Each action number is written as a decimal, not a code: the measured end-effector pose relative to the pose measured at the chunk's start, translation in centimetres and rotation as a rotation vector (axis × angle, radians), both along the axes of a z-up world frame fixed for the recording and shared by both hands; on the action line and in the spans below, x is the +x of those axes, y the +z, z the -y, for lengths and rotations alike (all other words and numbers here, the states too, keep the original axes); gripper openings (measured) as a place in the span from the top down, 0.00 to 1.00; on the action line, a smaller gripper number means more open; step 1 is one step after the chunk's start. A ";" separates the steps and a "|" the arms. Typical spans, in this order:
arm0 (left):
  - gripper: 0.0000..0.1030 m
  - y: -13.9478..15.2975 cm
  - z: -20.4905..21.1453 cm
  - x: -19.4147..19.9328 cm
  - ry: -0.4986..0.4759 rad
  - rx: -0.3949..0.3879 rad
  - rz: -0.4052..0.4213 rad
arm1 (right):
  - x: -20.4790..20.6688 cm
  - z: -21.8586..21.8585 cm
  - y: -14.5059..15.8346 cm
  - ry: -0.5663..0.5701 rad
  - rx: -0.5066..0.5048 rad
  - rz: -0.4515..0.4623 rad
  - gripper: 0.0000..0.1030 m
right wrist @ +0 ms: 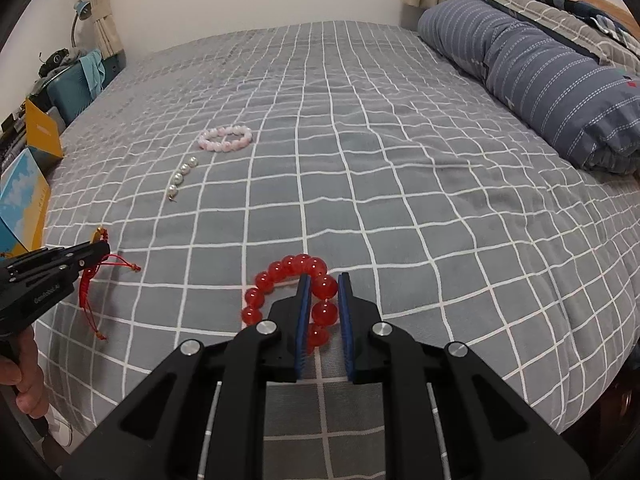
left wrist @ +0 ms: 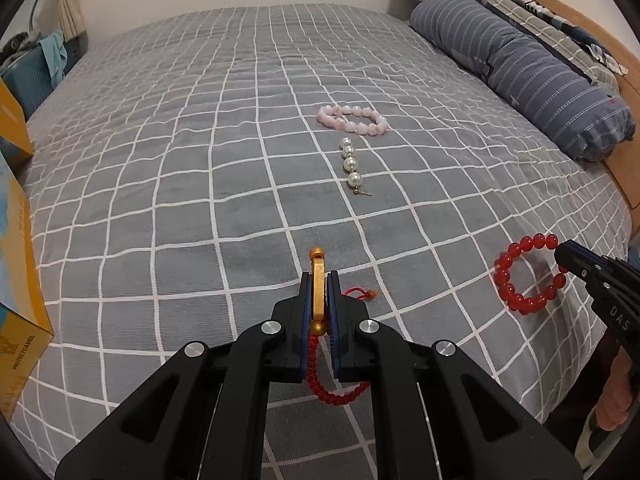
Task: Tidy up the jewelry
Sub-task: 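Carry both held red bracelets over to the white cardboard box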
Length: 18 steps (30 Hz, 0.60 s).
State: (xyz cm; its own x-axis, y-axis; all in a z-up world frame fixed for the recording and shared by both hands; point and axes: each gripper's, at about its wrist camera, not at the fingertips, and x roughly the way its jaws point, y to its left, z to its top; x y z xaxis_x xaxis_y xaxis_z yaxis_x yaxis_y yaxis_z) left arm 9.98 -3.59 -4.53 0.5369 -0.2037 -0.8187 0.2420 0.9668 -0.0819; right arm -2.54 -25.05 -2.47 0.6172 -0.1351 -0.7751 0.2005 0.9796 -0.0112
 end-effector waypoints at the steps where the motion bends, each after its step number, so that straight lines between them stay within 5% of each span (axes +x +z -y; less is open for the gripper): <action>1: 0.93 0.2 0.0 -0.1 0.000 0.002 0.003 | -0.1 0.0 0.2 0.002 0.003 0.004 0.87; 18: 0.93 3.9 -0.5 -1.7 0.004 0.018 0.049 | -1.0 -1.6 4.0 0.068 0.044 0.066 0.87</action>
State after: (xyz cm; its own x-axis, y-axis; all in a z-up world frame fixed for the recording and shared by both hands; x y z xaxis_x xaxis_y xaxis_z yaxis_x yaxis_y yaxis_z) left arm 8.32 -3.05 -0.60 0.5770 -0.1871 -0.7950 0.2417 0.9689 -0.0527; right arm -3.53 -23.48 1.55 0.6735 -0.0581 -0.7369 0.1321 0.9903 0.0426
